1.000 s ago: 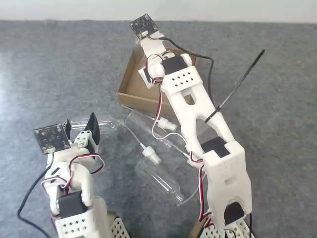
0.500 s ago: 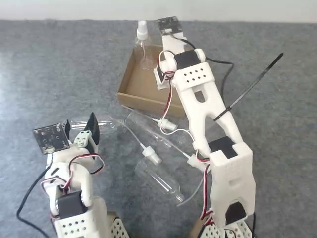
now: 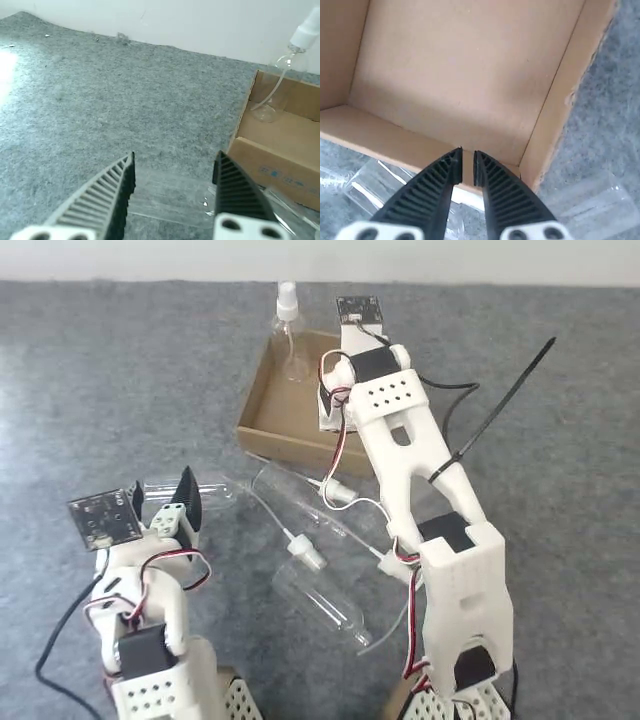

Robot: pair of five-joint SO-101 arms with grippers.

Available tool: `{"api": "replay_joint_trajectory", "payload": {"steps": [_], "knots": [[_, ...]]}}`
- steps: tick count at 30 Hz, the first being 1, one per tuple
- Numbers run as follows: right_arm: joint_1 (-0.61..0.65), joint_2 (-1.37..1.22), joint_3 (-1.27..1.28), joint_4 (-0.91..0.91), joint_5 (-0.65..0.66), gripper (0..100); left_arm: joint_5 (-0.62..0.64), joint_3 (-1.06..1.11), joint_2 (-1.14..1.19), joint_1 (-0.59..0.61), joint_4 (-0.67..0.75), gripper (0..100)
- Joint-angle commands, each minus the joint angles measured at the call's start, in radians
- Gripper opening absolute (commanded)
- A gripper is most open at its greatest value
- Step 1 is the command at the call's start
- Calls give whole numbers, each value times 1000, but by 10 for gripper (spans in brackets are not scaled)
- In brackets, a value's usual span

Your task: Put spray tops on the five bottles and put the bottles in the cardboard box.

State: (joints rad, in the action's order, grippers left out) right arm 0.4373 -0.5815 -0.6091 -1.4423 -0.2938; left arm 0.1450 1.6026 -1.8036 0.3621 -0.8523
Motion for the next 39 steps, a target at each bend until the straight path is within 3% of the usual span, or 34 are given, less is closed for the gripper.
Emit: {"api": "replay_joint_trajectory", "payload": {"steps": [1, 11, 17, 26, 39], "knots": [[-31, 18, -18, -27, -11, 13, -8, -10, -15, 5, 28, 242], [-44, -18, -20, -35, 0, 13, -8, -10, -15, 5, 28, 242], [-47, -21, -20, -74, 155, 13, -8, -8, -15, 5, 28, 242], [-82, -15, -21, -91, 172, 13, -9, -8, -15, 5, 28, 242], [-147, -18, -21, -94, 341, 13, -9, -8, -15, 5, 28, 242]]}}
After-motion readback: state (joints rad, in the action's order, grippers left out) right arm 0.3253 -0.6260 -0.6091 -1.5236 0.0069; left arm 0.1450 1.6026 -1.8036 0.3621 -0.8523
